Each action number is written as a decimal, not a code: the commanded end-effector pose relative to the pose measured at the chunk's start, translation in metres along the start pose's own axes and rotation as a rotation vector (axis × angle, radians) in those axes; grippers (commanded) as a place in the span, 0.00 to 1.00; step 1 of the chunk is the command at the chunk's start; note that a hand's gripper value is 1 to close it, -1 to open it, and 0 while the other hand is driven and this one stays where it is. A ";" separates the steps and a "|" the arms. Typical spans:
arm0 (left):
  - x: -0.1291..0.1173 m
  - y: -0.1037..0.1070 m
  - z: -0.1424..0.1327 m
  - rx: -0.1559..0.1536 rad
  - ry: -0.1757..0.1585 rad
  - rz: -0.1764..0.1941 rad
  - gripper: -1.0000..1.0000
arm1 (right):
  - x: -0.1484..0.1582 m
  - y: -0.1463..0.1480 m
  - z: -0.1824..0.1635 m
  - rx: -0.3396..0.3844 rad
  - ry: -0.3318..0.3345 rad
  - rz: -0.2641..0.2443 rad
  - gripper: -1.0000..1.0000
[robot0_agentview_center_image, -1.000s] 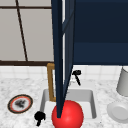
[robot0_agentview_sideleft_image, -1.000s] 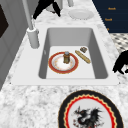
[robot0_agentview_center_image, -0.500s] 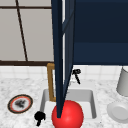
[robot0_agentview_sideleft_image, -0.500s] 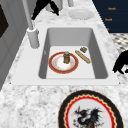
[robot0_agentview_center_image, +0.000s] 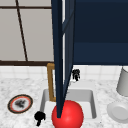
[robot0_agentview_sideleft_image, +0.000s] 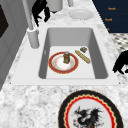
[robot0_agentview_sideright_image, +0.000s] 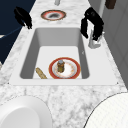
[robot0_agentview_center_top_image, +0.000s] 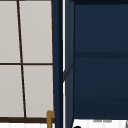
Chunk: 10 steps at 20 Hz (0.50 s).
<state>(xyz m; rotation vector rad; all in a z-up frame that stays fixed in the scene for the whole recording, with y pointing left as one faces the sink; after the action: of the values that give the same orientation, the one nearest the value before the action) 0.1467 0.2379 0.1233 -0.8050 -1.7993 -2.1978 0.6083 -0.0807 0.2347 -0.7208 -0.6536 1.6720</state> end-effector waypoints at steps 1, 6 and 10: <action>0.000 0.000 0.000 0.000 0.000 0.000 0.50 | -0.005 0.010 -0.013 0.052 0.010 -0.020 1.00; 0.000 0.000 0.000 0.000 0.000 0.000 0.50 | -0.011 0.021 -0.026 0.032 0.004 -0.024 1.00; 0.000 0.000 0.000 0.000 0.000 0.000 0.50 | -0.018 0.020 -0.019 -0.048 0.003 -0.026 1.00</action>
<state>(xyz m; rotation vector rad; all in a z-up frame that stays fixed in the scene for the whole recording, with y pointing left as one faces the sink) 0.1467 0.2379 0.1233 -0.8050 -1.7993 -2.1978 0.6126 -0.0914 0.2101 -0.7424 -0.7107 1.6604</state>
